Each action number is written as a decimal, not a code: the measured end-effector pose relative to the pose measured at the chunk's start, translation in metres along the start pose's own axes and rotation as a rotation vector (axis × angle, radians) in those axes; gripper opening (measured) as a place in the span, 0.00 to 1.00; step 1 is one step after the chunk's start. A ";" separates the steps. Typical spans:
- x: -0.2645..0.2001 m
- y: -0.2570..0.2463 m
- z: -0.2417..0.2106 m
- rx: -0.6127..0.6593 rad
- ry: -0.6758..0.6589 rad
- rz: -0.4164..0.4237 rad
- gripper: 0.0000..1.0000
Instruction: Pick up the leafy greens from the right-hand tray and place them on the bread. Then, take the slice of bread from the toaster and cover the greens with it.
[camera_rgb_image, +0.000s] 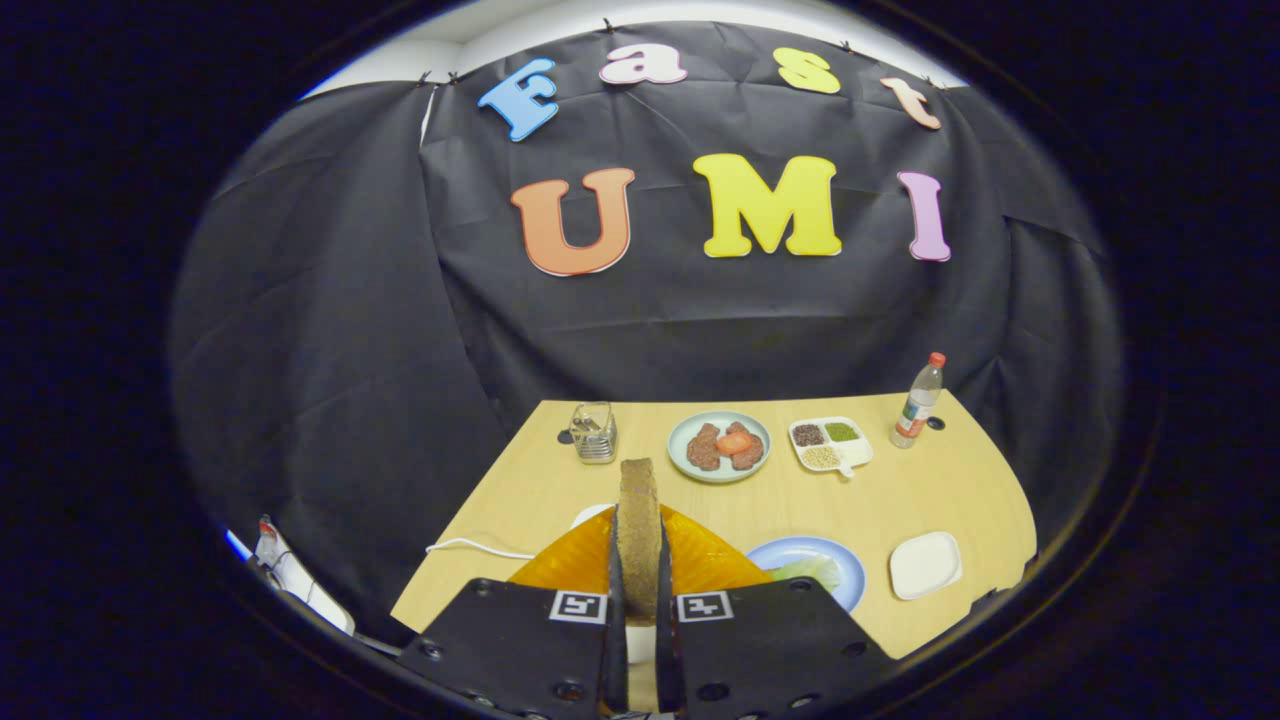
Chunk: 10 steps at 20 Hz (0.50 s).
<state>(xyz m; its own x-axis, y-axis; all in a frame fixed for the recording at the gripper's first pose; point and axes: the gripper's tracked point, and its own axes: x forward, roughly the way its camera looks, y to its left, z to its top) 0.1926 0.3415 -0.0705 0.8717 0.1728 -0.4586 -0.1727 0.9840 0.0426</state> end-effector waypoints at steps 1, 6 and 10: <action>0.000 -0.006 0.000 0.001 -0.002 -0.007 0.11; 0.012 -0.041 -0.012 0.011 0.022 -0.039 0.11; 0.030 -0.071 -0.026 0.024 0.042 -0.062 0.11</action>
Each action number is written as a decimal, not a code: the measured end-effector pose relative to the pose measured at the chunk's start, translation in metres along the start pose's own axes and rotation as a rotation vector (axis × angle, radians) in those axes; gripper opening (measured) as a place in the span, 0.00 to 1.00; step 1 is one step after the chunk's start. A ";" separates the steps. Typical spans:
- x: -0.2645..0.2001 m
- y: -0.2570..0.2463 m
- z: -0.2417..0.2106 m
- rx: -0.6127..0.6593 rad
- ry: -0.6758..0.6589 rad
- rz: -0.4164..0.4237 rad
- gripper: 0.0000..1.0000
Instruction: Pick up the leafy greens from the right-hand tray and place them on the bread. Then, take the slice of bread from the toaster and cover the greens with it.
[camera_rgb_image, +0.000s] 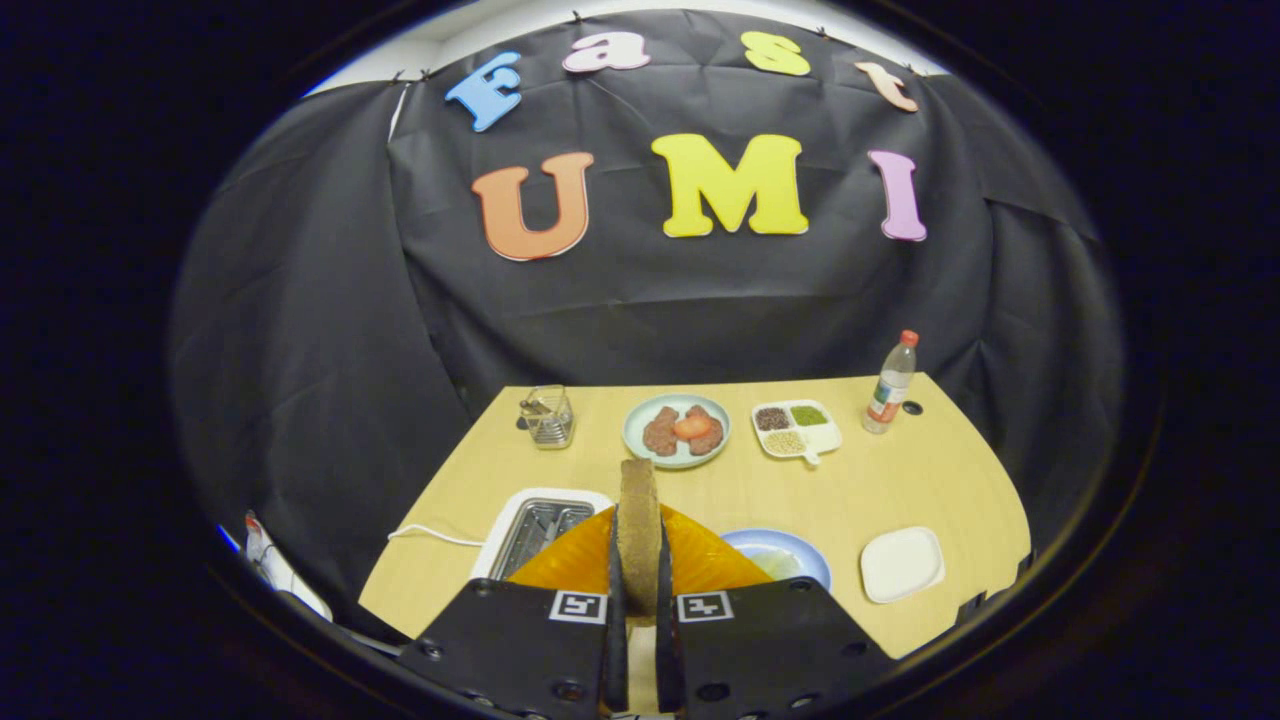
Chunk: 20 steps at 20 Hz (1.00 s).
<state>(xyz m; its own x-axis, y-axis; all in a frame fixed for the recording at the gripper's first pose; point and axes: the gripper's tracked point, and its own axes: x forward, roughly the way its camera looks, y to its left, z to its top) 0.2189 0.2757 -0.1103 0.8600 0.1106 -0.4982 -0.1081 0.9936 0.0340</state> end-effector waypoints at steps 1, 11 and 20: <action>0.007 -0.008 -0.005 0.002 0.007 -0.007 0.11; 0.084 -0.060 -0.086 0.033 0.168 0.014 0.11; 0.106 -0.096 -0.111 0.089 0.181 0.011 0.11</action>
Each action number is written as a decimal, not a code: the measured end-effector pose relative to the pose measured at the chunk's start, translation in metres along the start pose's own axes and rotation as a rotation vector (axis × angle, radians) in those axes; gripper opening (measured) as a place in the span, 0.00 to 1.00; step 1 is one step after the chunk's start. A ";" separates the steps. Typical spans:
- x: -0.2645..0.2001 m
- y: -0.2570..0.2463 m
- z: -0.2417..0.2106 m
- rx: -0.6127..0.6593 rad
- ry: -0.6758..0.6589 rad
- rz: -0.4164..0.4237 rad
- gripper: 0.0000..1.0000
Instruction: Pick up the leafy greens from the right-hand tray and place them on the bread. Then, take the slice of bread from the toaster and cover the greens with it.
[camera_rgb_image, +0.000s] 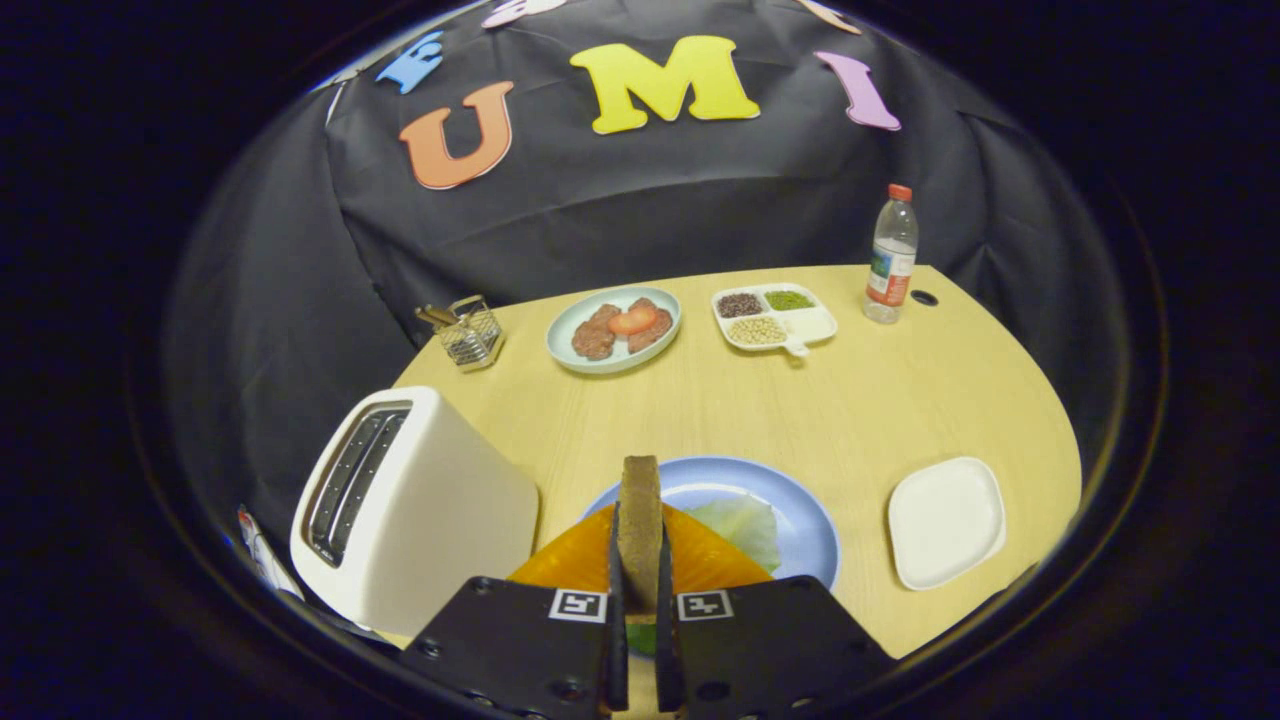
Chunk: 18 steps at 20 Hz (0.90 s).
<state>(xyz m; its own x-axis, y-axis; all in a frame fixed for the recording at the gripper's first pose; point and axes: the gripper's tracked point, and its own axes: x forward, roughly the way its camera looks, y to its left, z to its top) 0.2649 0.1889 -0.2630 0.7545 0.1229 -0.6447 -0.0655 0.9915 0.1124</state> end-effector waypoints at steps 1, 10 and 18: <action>0.001 -0.004 -0.003 -0.006 0.002 -0.013 0.11; 0.020 -0.040 -0.023 -0.002 0.033 -0.052 0.11; 0.028 -0.061 -0.039 -0.019 0.062 -0.100 0.19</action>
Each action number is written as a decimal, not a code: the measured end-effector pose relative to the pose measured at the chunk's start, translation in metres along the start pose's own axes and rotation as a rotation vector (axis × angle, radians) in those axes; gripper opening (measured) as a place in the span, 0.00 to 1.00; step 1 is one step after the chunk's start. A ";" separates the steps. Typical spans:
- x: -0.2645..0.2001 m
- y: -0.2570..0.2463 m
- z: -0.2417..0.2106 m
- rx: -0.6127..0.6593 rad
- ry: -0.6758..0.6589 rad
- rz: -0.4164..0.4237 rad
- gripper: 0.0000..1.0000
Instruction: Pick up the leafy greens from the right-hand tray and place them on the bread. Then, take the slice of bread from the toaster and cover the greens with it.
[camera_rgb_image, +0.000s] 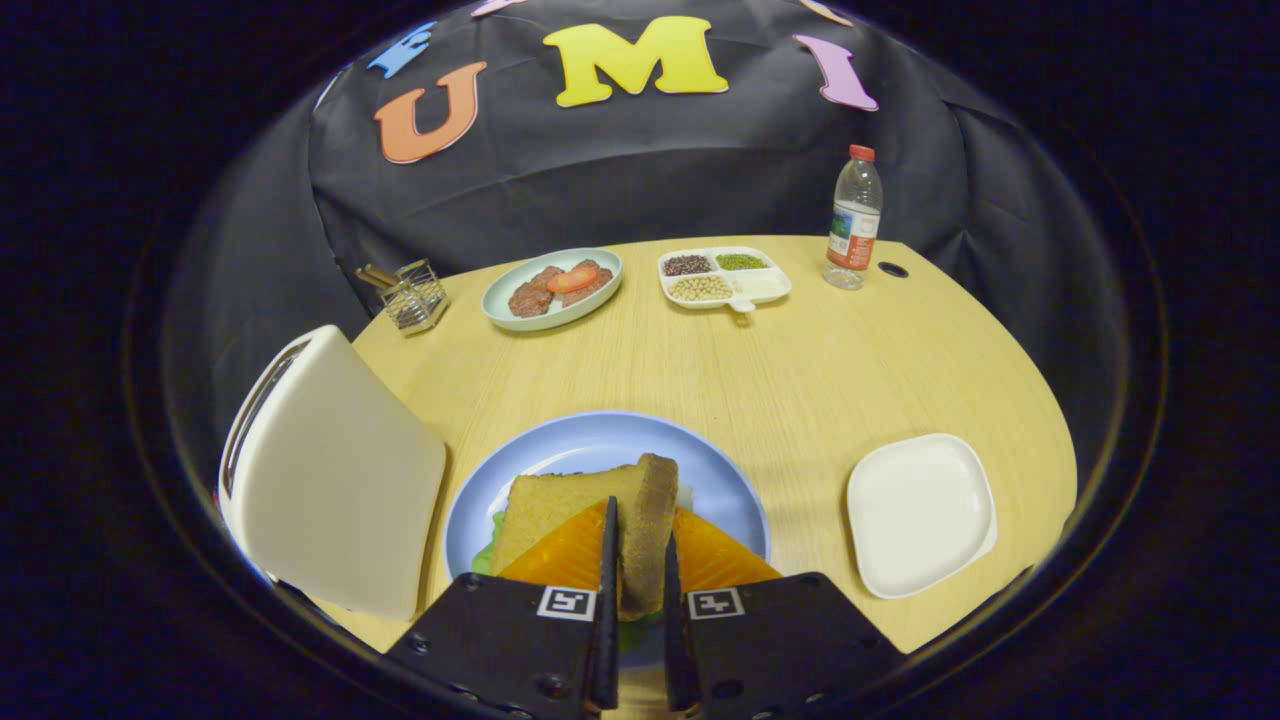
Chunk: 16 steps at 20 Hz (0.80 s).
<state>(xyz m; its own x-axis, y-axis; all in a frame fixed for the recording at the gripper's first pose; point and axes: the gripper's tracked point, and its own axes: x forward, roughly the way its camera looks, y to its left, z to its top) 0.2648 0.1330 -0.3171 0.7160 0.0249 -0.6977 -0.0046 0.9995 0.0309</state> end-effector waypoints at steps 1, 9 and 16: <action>0.000 -0.008 -0.002 -0.005 0.006 -0.035 0.35; -0.027 -0.020 -0.001 -0.017 0.001 -0.080 0.84; -0.105 -0.018 0.030 -0.005 -0.173 -0.060 0.96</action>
<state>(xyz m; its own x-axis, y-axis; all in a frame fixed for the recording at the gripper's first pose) 0.2104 0.1114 -0.2230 0.8243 -0.0377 -0.5649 0.0382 0.9992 -0.0110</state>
